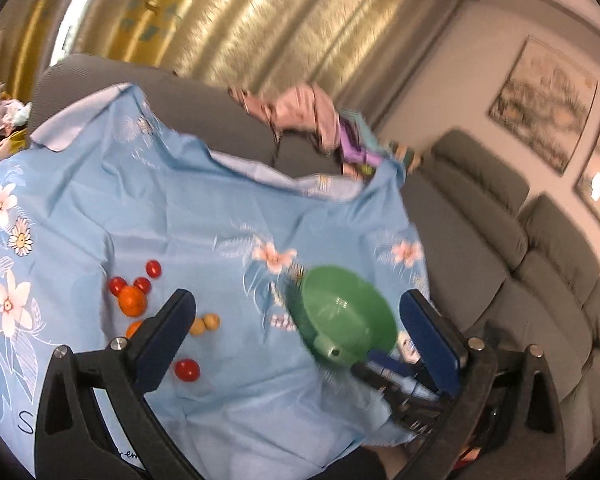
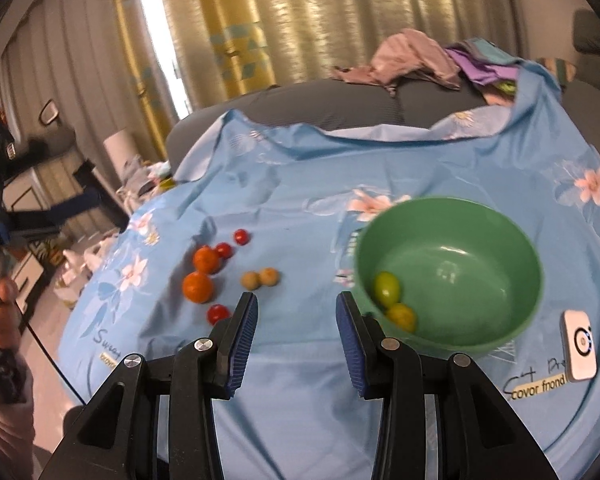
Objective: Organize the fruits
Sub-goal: 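Move both tools back from the bowl toward the small tan fruits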
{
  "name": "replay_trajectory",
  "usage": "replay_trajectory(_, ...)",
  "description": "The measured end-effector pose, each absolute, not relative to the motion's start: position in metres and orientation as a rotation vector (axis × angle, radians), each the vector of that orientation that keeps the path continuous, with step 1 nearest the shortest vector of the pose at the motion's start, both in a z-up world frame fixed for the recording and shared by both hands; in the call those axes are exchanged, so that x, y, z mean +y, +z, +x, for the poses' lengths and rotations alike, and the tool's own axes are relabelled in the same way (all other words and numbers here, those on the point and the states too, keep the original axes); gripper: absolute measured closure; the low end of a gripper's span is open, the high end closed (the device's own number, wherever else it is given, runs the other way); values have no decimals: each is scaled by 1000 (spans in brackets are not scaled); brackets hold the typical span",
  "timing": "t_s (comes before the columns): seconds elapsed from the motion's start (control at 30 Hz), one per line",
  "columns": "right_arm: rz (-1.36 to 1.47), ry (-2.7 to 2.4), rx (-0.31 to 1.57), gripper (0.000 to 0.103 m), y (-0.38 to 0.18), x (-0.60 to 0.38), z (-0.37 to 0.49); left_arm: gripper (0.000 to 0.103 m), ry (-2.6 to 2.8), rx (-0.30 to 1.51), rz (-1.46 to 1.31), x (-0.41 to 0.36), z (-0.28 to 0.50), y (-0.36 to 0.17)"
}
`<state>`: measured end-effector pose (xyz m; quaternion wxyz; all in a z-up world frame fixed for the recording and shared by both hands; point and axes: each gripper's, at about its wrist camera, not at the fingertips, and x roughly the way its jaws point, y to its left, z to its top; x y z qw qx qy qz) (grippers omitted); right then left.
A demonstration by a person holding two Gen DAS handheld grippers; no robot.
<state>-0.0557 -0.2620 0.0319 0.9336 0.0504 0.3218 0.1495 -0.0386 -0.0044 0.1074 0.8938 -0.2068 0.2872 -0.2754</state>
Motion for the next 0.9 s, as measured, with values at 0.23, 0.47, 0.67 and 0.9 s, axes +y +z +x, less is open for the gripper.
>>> replay_trajectory(0.23,45,347,665,62,37,-235,-59,1,-731,357,-634,41,-67,114)
replay_trajectory(0.47,37,365,680,62,31,-226,-60,0,-757,394,-573,38,-78,99)
replay_trajectory(0.67,37,364,712,62,22,-226,-54,0,-560,625,-371,30,-58,64)
replay_trajectory(0.9,56,410,766,62,5,-219,-40,1,-393,772,-75,10,-40,21)
